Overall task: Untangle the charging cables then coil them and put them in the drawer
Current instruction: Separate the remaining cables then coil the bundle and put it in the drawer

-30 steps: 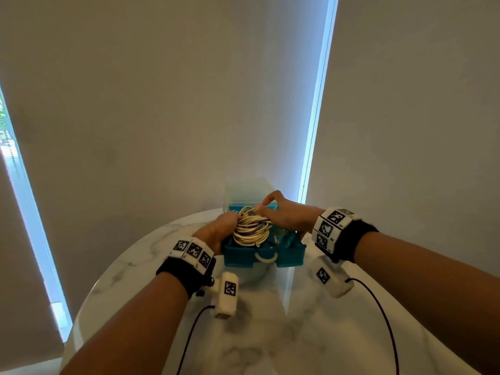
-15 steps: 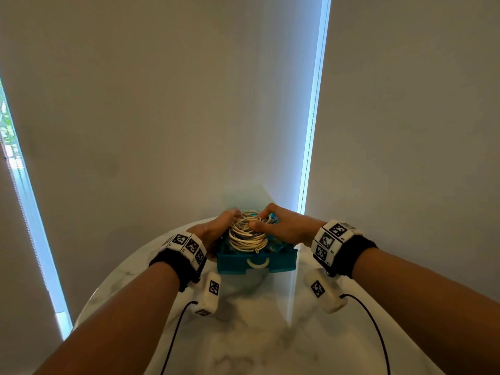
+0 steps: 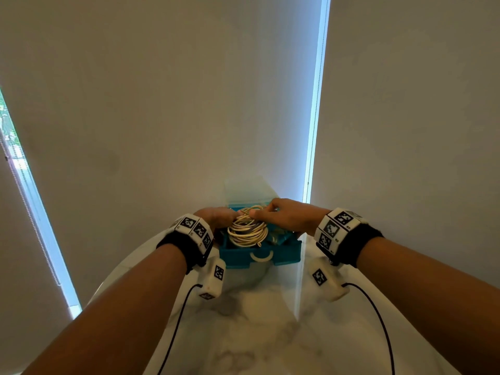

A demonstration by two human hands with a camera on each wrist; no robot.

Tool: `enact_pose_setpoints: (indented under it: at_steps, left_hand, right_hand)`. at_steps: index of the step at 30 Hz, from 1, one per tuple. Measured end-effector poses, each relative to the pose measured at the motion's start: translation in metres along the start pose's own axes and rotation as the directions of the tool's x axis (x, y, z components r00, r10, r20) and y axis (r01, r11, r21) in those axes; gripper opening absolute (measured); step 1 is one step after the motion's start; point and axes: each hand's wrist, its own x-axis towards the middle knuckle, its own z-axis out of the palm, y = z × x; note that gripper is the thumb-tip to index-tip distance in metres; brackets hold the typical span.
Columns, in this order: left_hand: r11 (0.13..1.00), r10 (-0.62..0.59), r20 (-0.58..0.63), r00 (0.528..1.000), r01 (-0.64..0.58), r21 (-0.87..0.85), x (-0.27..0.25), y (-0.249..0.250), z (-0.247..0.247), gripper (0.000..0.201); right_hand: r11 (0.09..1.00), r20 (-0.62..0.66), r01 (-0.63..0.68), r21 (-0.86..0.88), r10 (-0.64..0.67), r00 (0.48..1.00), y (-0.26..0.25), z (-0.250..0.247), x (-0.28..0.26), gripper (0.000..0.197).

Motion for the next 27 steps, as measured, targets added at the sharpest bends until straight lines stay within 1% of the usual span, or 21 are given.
enact_pose_setpoints:
  at_steps: [1,2,3,4,6,8,9,12,13,14,16,17,18,19,21,22,24,25,27]
  left_hand:
    - [0.999,0.000,0.000,1.000,0.000,0.032,-0.002,0.004,0.000,0.032]
    - [0.999,-0.002,0.002,1.000,0.001,0.047,-0.004,0.007,-0.001,0.030]
    - [0.999,-0.002,0.011,1.000,0.002,0.049,-0.006,0.010,-0.002,0.030]
    - [0.998,-0.012,0.010,1.000,0.011,0.066,-0.005,0.010,-0.002,0.032]
    - [0.994,-0.011,0.000,1.000,0.011,0.104,-0.002,0.010,-0.003,0.035]
    - [0.995,0.010,-0.031,0.999,-0.007,0.102,0.001,0.009,-0.003,0.036]
    - [0.997,0.010,-0.040,0.999,-0.007,0.075,0.001,0.008,-0.002,0.035]
    - [0.999,0.011,-0.071,0.997,-0.014,-0.042,0.000,0.005,0.003,0.036]
    - [0.996,0.013,-0.087,0.996,-0.021,-0.083,-0.002,0.003,0.005,0.039]
    - [0.990,0.001,-0.086,0.996,-0.013,-0.142,-0.005,0.001,0.006,0.043]
    - [0.957,-0.025,-0.064,0.998,0.005,-0.289,-0.005,-0.004,0.007,0.053]
    - [0.946,-0.030,-0.057,0.998,0.009,-0.325,-0.006,-0.006,0.008,0.054]
    - [0.944,-0.027,-0.051,0.998,0.009,-0.329,-0.005,-0.008,0.007,0.052]
    - [0.947,-0.018,-0.052,0.998,0.000,-0.321,-0.005,-0.010,0.007,0.047]
    - [0.966,0.013,-0.057,0.998,-0.027,-0.259,-0.006,-0.008,0.005,0.038]
    - [0.972,0.021,-0.065,0.998,-0.036,-0.231,-0.006,-0.007,0.004,0.036]
    - [0.976,0.036,-0.079,0.996,-0.052,-0.212,-0.010,-0.006,0.005,0.036]
    - [0.976,0.034,-0.090,0.995,-0.052,-0.212,-0.010,-0.005,0.005,0.038]
    - [0.969,0.028,-0.109,0.994,-0.054,-0.240,-0.010,-0.006,0.004,0.046]
  right_hand:
    - [1.000,-0.007,0.006,0.005,-0.006,1.000,0.001,0.001,0.003,0.048]
    - [1.000,-0.009,0.009,0.025,-0.009,1.000,0.002,0.001,0.004,0.059]
    - [0.999,-0.005,0.023,0.029,-0.023,1.000,0.003,0.001,0.008,0.072]
    - [0.999,0.001,0.043,-0.001,-0.043,0.999,0.002,0.001,0.009,0.078]
    - [0.996,0.028,0.068,-0.062,-0.067,0.997,-0.001,0.003,0.010,0.071]
    - [0.992,0.060,0.100,-0.078,-0.095,0.994,-0.004,0.005,0.011,0.062]
    - [0.990,0.067,0.107,-0.096,-0.100,0.993,-0.006,0.007,0.011,0.062]
    - [0.981,0.043,0.070,-0.181,-0.063,0.997,-0.008,0.010,0.016,0.079]
    - [0.978,0.045,0.068,-0.195,-0.061,0.997,-0.010,0.010,0.019,0.081]
    - [0.979,0.066,0.076,-0.191,-0.064,0.996,-0.013,0.011,0.018,0.075]
    - [0.988,0.126,0.098,-0.117,-0.083,0.989,-0.014,0.011,0.020,0.063]
    - [0.990,0.137,0.101,-0.095,-0.088,0.987,-0.013,0.011,0.021,0.063]
    - [0.992,0.143,0.091,-0.089,-0.078,0.987,-0.013,0.012,0.022,0.067]
    - [0.994,0.151,0.084,-0.069,-0.073,0.986,-0.008,0.012,0.030,0.075]
    - [0.994,0.122,0.091,-0.063,-0.082,0.989,0.003,0.010,0.038,0.099]
    - [0.997,0.076,0.079,-0.024,-0.077,0.994,0.006,0.007,0.038,0.100]
    - [0.997,-0.036,0.022,0.078,-0.020,0.999,0.007,0.004,0.029,0.085]
    - [0.995,-0.065,0.010,0.104,-0.003,0.998,0.011,0.003,0.029,0.081]
    - [0.997,-0.098,0.001,0.073,0.006,0.995,0.016,0.003,0.028,0.083]
